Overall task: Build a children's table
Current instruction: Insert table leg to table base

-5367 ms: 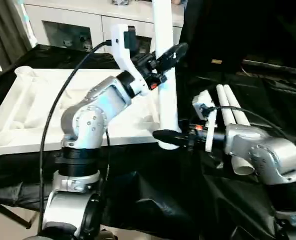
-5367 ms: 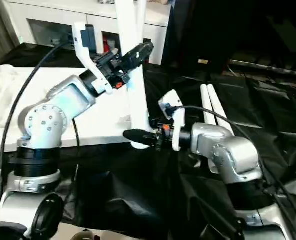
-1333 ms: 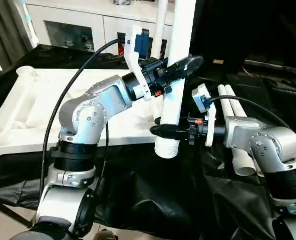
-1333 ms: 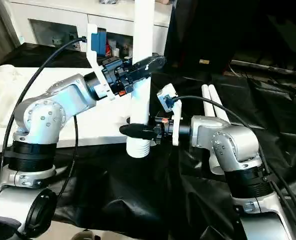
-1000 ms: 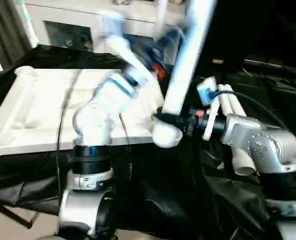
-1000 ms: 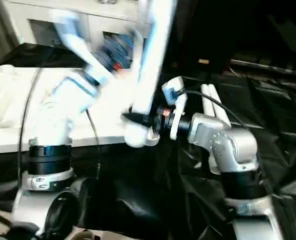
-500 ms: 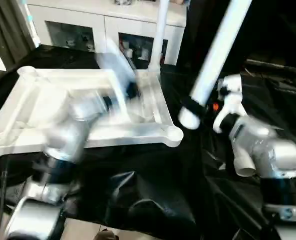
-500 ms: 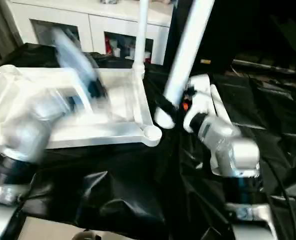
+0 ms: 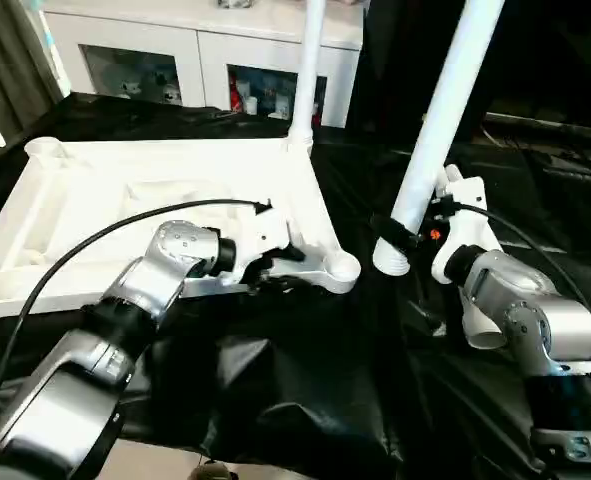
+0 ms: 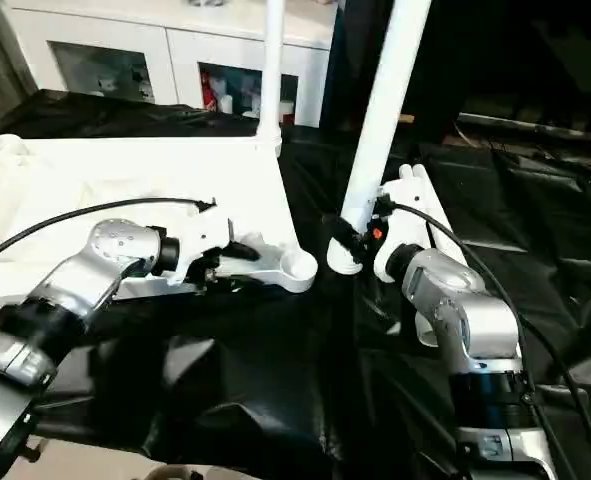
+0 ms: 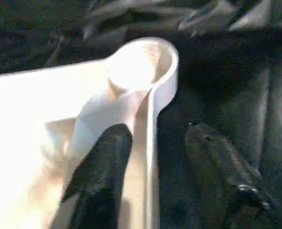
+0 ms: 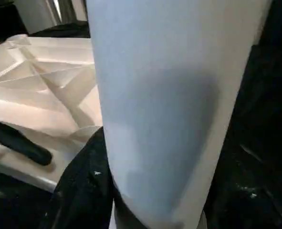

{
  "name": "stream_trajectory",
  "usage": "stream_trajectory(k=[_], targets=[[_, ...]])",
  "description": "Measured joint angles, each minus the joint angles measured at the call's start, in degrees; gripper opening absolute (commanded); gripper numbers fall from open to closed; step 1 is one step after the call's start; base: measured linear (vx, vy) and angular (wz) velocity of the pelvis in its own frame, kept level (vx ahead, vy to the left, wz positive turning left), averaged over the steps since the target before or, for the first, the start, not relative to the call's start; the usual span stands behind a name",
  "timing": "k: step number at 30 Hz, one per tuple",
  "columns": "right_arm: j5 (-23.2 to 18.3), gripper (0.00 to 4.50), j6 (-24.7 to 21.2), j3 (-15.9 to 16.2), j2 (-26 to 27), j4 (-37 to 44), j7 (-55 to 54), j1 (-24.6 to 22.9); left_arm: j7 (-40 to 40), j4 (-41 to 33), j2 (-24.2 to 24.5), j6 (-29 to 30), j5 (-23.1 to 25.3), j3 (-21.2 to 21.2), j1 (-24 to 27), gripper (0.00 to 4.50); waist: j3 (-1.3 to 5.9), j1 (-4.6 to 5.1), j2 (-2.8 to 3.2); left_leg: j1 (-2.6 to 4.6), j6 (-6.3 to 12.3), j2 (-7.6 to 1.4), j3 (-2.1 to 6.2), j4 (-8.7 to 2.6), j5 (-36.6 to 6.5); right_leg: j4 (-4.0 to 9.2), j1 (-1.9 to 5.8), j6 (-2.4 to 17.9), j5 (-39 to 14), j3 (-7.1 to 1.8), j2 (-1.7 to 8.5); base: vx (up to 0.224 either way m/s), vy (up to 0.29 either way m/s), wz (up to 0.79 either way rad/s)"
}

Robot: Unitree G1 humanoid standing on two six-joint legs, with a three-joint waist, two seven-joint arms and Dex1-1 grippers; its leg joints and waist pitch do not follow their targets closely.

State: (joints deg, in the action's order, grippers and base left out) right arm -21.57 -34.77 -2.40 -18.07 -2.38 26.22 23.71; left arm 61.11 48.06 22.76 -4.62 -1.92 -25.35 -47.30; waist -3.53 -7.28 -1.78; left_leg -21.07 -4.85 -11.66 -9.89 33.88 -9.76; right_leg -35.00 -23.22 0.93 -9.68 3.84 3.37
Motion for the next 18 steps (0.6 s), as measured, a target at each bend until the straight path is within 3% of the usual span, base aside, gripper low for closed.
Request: stream_trajectory(k=[1,5,7,11,13,18], targets=[[0.0,1.93,0.0,0.1,0.0,0.1,0.0,-0.1,0.0,1.1,-0.2,-0.5,0.4,0.0,-0.3,1.86,0.00,0.02,0.02,0.00,0.00,0.00,0.00,0.00,0.0,0.00,0.00,0.0,0.0,0.00,0.00,0.000,0.000,0.00],[0.2,1.93,-0.1,0.3,0.0,0.6,0.1,-1.4,-0.1,5.4,-0.7,-2.3,1.9,0.0,-1.1,1.68,-0.06,0.10,0.11,-0.01,0.00,0.00,0.00,0.01,0.0,0.01,0.01,0.1,0.1,0.00,0.00,0.000,0.000,0.00],[0.2,1.93,-0.1,0.3,-0.1,0.6,0.1,-1.4,0.0,7.7,-0.8,-3.3,2.3,0.0,-1.8,1.32,-0.09,0.15,0.17,0.00,0.00,0.00,0.00,0.01,0.0,0.00,0.01,0.1,0.1,0.00,0.00,0.000,0.000,0.00],[0.2,1.93,-0.2,0.3,-0.3,1.4,0.1,-1.5,0.7,11.7,-1.4,-5.5,3.1,0.2,-3.8,1.18,-0.11,0.16,0.27,0.00,0.00,0.00,0.01,0.01,0.0,0.00,0.01,0.2,0.1,0.00,0.01,0.000,0.000,0.00],[0.2,1.93,-0.2,0.5,-0.5,1.9,0.1,-1.5,0.8,14.0,-2.0,-6.6,3.8,0.5,-4.9,0.83,-0.11,0.13,0.27,0.00,0.00,0.00,0.01,0.01,0.0,0.00,0.02,0.2,0.1,0.00,0.00,0.000,0.000,0.00],[0.2,1.93,-0.3,0.5,-0.5,2.0,0.1,-1.6,2.0,16.1,-2.6,-7.5,4.0,1.4,-5.2,0.41,-0.10,0.13,0.29,0.01,0.00,0.00,0.01,0.01,0.0,-0.01,0.02,0.2,0.1,0.01,0.01,0.000,0.000,0.00]])
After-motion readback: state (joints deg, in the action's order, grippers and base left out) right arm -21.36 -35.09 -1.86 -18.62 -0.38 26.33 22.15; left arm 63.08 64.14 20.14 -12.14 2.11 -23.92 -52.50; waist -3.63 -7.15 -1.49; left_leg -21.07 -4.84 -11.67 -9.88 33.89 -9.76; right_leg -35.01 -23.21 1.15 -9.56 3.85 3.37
